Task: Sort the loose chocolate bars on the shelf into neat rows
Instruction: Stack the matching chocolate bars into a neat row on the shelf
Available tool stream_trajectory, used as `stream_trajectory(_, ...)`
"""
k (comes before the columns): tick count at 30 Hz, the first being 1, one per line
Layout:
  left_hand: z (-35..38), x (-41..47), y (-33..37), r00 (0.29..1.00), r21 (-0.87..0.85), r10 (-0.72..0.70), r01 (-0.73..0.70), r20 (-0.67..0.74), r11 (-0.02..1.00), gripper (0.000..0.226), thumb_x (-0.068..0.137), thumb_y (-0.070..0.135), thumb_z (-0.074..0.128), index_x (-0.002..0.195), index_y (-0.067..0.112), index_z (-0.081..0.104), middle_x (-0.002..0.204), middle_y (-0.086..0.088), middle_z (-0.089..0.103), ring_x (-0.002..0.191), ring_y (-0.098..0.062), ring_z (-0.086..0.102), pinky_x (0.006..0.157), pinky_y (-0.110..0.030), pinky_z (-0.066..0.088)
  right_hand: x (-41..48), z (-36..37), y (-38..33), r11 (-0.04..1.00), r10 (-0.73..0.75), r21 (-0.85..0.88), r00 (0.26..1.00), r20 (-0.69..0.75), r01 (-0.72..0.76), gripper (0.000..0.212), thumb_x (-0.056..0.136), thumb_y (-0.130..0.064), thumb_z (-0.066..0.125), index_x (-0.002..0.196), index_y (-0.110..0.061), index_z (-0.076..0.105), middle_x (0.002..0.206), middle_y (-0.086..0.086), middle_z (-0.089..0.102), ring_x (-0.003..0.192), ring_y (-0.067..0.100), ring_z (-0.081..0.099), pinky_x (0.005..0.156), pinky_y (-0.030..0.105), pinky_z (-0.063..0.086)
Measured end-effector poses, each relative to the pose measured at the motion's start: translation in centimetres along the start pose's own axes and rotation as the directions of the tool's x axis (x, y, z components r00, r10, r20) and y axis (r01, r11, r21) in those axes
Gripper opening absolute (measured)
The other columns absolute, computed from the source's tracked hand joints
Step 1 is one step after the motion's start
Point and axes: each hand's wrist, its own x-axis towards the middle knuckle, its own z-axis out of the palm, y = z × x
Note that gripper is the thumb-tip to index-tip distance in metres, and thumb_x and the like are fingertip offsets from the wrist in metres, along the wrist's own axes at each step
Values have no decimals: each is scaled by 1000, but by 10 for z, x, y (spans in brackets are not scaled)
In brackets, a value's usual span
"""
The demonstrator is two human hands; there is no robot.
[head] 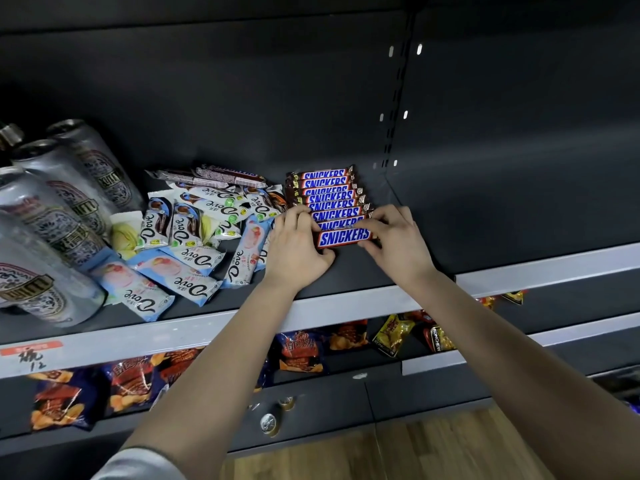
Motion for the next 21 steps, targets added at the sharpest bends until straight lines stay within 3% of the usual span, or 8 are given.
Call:
stream_trajectory(6,-4,-1,-3,999,-49,-15,13,-42,999,27,72,24,64,93,11,52,128,-2,45,118,-22,36,93,-28,30,2,3,0,1000,7,-5,1000,7,-7,35,72,-14,77,106,-15,69,100,11,57,96,34,51,79,48,51)
stream_trajectory(11,-7,-3,-2,998,-124,-29,21,-59,992,31,72,16,62,99,9,50,122,-4,47,112,-21,38,90,-25,30,0,-3,-7,1000,5,-27,999,54,-4,51,74,-34,73,121,-22,58,127,6,49,118,30,41,95,49,36)
stream_trajectory(15,-18,-3,1,987,-238,-72,35,-147,971,32,74,9,59,105,9,51,113,-4,51,107,-19,45,86,-21,32,5,-3,-21,1000,-13,14,999,35,12,50,77,-35,67,124,-20,55,129,8,49,121,31,40,99,48,35)
stream_trajectory(21,-55,5,-20,942,-254,-202,133,-269,958,30,76,8,53,106,7,53,108,-10,54,104,-26,48,86,-35,42,38,9,-81,982,-118,150,993,17,115,40,84,-25,57,122,-12,57,127,12,49,122,30,40,104,41,35)
